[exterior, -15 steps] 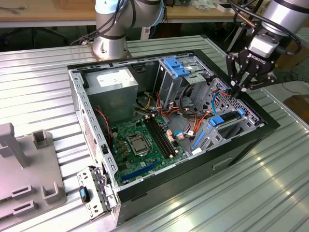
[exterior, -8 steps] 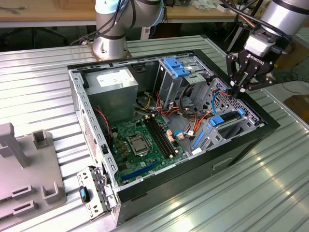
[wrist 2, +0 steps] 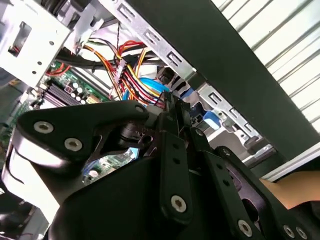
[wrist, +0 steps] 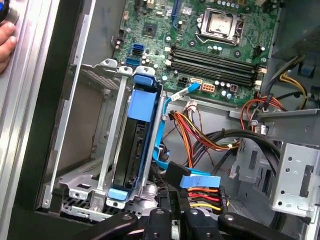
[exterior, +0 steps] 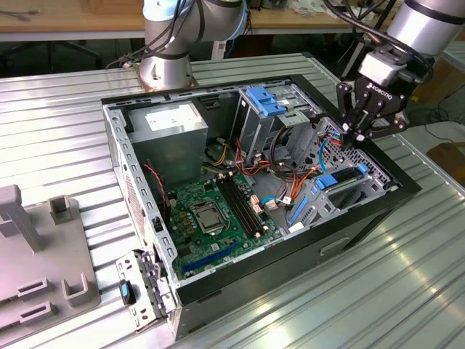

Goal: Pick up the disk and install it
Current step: 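Insert the first disk wire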

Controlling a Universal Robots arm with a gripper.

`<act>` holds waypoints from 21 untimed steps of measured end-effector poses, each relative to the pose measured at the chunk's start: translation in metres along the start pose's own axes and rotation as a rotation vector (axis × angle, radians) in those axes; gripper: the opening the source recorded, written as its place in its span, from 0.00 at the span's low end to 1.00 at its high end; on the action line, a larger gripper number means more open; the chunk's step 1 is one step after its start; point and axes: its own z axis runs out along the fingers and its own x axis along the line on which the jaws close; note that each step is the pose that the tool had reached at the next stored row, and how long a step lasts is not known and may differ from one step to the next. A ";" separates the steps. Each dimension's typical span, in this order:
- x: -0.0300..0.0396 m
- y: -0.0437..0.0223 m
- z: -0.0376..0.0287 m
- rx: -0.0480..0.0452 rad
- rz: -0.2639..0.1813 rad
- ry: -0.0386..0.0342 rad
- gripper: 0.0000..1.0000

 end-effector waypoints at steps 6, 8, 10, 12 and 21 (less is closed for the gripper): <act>0.0014 0.0002 0.0029 -0.0031 0.097 0.0018 0.17; 0.0033 0.0005 0.0030 -0.0031 0.098 0.0015 0.17; 0.0056 0.0011 0.0030 -0.0030 0.098 0.0015 0.17; 0.0086 0.0017 0.0031 -0.0030 0.098 0.0016 0.17; 0.0097 0.0032 0.0028 -0.0029 0.115 0.0007 0.17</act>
